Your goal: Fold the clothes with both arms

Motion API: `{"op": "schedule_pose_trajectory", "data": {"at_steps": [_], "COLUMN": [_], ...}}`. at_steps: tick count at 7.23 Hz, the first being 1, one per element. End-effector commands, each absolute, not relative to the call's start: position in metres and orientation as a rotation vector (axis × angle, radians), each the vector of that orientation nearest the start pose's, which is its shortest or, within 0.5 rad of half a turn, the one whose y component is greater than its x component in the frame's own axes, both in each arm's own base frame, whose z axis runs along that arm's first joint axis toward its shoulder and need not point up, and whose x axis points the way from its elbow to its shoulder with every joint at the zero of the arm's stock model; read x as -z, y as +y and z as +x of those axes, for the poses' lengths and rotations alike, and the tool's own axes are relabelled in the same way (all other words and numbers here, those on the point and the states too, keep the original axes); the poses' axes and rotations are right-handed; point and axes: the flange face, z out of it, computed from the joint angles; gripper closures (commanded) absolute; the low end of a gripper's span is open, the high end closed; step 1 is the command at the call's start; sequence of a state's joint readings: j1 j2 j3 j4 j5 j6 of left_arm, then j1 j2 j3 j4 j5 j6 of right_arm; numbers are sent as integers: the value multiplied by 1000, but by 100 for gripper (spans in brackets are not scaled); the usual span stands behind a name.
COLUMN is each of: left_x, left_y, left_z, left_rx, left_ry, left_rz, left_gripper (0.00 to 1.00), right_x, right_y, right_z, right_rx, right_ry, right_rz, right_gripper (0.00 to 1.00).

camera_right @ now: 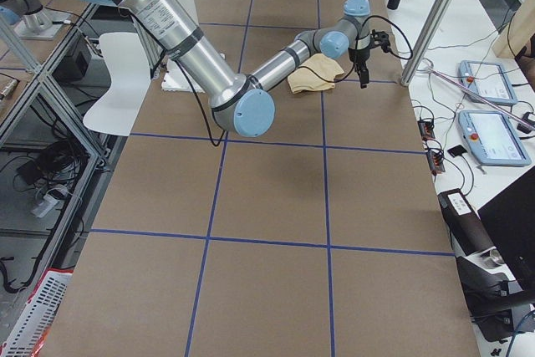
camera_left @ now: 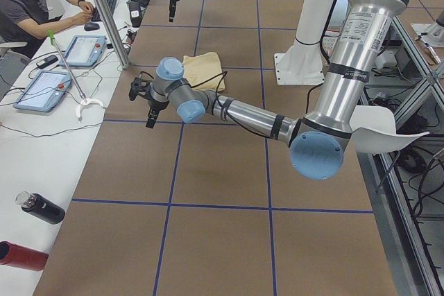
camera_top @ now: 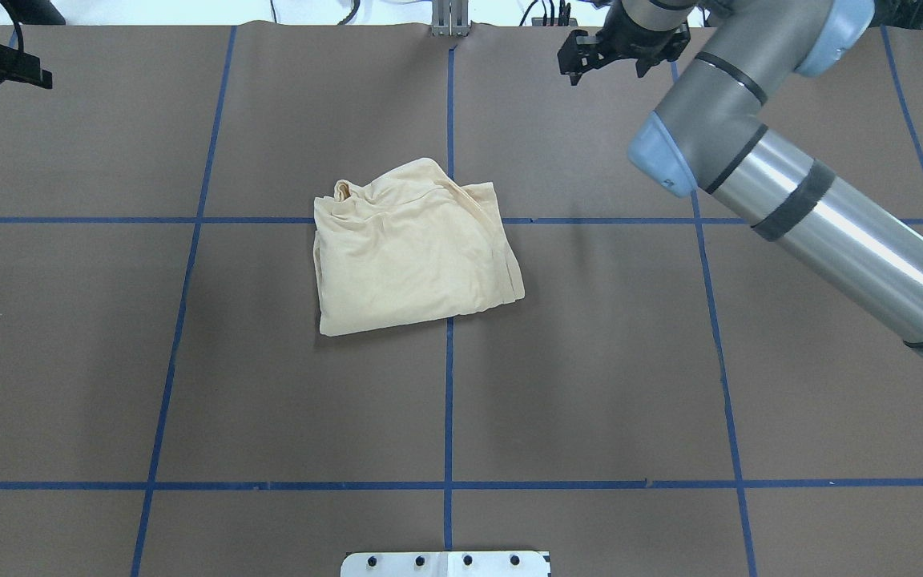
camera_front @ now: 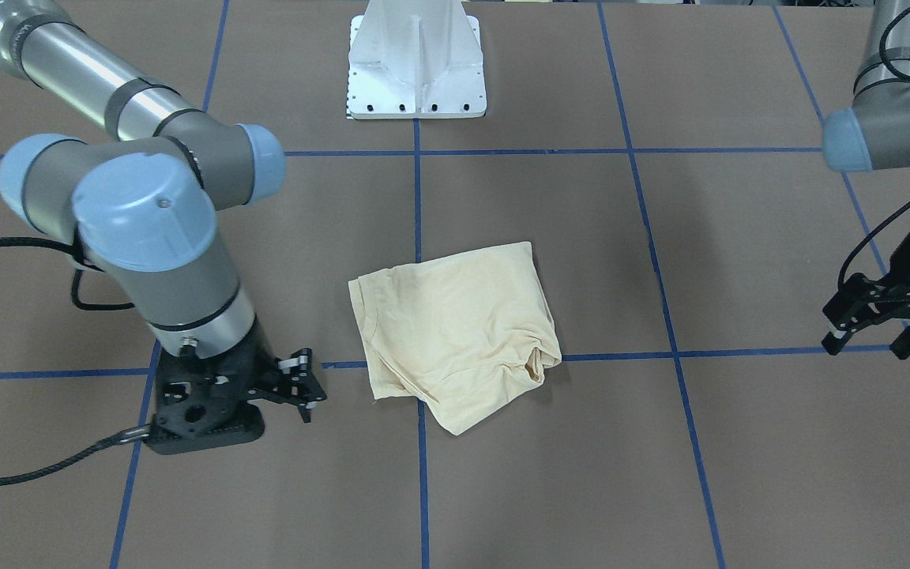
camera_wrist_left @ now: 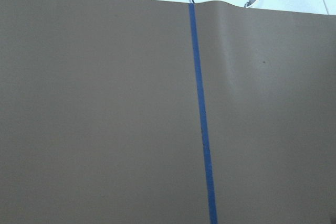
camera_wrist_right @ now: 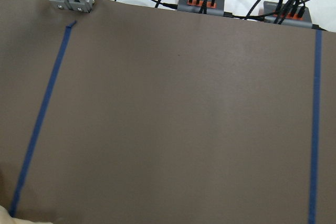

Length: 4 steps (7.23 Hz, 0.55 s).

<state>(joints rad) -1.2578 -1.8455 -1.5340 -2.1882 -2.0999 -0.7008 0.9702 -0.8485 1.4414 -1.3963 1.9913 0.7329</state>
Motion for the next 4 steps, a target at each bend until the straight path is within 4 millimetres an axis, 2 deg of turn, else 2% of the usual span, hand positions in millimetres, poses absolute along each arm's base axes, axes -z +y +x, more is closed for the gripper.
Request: {"op": "schedule_pose_trajectory", "data": {"at_steps": [1, 3, 4], "left_x": [-496, -545, -556], "left_y": [-630, -606, -603], "left_z": [72, 57, 52], "left_rx": [80, 91, 106], "left_ry": [780, 752, 710], "left_rz": [590, 639, 672], "left_gripper": [0, 0, 0], "right_x": [-339, -396, -420], "right_y": [-618, -609, -602], "right_z": [-278, -249, -243], "right_rx": [19, -8, 3], "right_ry": [-756, -734, -713], "right_rz": [366, 327, 301], "right_gripper": [0, 0, 0]}}
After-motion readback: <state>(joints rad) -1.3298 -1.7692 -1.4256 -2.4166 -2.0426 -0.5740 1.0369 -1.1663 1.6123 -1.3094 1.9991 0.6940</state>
